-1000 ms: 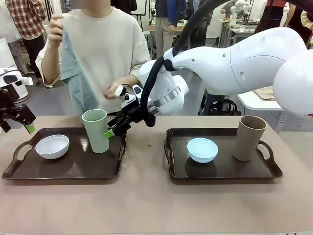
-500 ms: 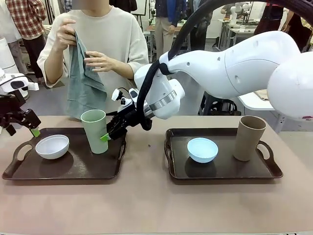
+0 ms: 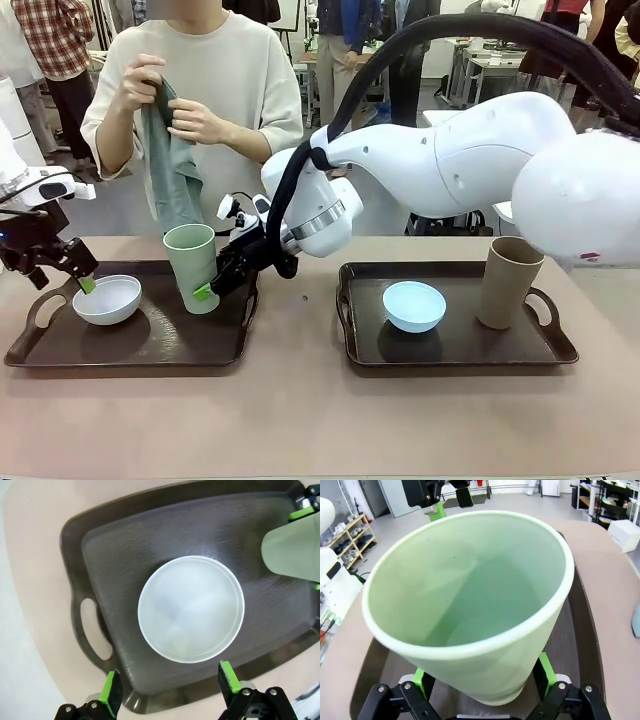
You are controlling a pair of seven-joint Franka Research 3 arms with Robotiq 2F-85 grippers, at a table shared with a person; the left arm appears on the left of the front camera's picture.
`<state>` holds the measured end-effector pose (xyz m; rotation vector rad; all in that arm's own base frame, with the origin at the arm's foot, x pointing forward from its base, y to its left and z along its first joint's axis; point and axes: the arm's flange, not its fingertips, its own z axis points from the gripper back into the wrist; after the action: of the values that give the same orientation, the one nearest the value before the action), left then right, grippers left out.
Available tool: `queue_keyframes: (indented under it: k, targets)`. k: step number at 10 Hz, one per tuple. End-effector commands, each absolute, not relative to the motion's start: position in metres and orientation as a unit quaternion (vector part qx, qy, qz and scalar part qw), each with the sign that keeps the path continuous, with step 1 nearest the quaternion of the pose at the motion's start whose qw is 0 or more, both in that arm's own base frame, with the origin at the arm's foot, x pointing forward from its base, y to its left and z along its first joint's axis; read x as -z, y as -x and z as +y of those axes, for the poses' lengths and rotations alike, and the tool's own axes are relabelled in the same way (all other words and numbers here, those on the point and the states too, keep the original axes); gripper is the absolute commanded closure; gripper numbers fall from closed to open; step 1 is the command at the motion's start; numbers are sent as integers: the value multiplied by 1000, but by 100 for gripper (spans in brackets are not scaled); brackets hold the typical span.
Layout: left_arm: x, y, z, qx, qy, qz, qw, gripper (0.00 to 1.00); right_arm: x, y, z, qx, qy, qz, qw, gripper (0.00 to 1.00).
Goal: Set up a tray with a mat and arrange the tableware.
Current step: Pick up the Picnic Bowl and Reusable plastic cup from the Handle tray in front of the human's position and hold them in the air.
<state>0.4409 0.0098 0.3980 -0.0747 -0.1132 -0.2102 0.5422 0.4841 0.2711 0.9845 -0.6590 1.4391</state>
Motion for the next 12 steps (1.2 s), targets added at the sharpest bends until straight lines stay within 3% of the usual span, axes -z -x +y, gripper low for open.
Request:
queue_keyframes:
  k: [1, 12]
  targets:
    - [-387, -443, 7, 115, 51, -70, 990, 0, -265, -548, 491, -624, -417, -287, 595, 0]
    - [-338, -496, 29, 17, 57, -63, 996, 0, -258, -549, 499, -632, -419, -285, 586, 0]
